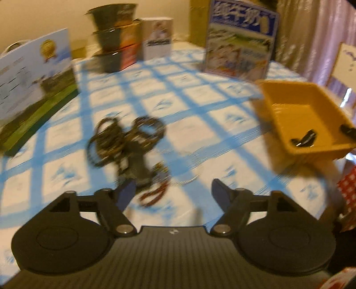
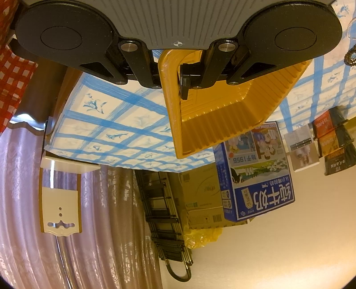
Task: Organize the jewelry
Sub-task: 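Move the left tool back to the black clip lying on the beads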
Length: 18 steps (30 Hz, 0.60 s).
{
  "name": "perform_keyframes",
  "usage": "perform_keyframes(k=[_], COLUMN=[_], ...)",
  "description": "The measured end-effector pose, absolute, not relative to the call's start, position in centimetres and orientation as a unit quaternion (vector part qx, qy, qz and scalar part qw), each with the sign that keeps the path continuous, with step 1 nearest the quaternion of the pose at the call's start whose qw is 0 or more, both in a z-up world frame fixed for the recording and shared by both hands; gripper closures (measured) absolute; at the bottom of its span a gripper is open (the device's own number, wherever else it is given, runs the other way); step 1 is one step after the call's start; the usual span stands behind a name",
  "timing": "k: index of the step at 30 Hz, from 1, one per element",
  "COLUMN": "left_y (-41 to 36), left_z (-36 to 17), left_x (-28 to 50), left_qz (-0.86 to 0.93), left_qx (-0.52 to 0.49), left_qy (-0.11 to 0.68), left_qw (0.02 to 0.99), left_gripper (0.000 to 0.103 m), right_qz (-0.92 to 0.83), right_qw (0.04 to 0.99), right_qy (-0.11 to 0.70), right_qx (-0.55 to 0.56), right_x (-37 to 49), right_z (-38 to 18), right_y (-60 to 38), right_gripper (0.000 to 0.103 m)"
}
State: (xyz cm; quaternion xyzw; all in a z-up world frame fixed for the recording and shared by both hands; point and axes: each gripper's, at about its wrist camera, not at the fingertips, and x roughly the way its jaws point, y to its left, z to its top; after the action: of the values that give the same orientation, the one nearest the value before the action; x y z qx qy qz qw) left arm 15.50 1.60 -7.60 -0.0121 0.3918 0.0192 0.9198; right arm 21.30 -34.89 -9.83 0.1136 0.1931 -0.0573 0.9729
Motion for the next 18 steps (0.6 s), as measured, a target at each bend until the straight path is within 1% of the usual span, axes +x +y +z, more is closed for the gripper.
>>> perform_keyframes(k=[2,5,9,15,16,18], left_y=[2.2,2.7,3.0,3.7,3.7,3.8], left_z=[-7.6,-7.7,-8.0,-8.6,-8.5,-8.5], left_x=[14.8,14.0,13.5,13.6,13.6,13.8], left_qz=[0.033,0.053,0.08,0.102,0.102,0.082], left_qx=[-0.001,0.021,0.056,0.066,0.064,0.058], left_qy=[0.394,0.398,0.408,0.427,0.429,0.439], left_qw=[0.918,0.916,0.908,0.896,0.895,0.893], left_gripper=[0.014,0.009,0.009,0.011,0.013,0.021], right_qz=[-0.057,-0.058,-0.059,-0.06,-0.06,-0.06], right_qw=[0.973,0.973,0.973,0.972,0.972,0.972], right_qy=[0.193,0.194,0.194,0.195,0.195,0.195], right_qx=[0.114,0.113,0.114,0.113,0.113,0.112], right_x=[21.3,21.0,21.1,20.9,21.0,20.8], right_z=[-9.8,-9.8,-9.8,-10.0,-10.0,-10.0], right_y=[-34.8,-35.1,-35.1,-35.4,-35.4,-35.5], right_gripper=[0.098,0.098,0.098,0.098,0.098,0.098])
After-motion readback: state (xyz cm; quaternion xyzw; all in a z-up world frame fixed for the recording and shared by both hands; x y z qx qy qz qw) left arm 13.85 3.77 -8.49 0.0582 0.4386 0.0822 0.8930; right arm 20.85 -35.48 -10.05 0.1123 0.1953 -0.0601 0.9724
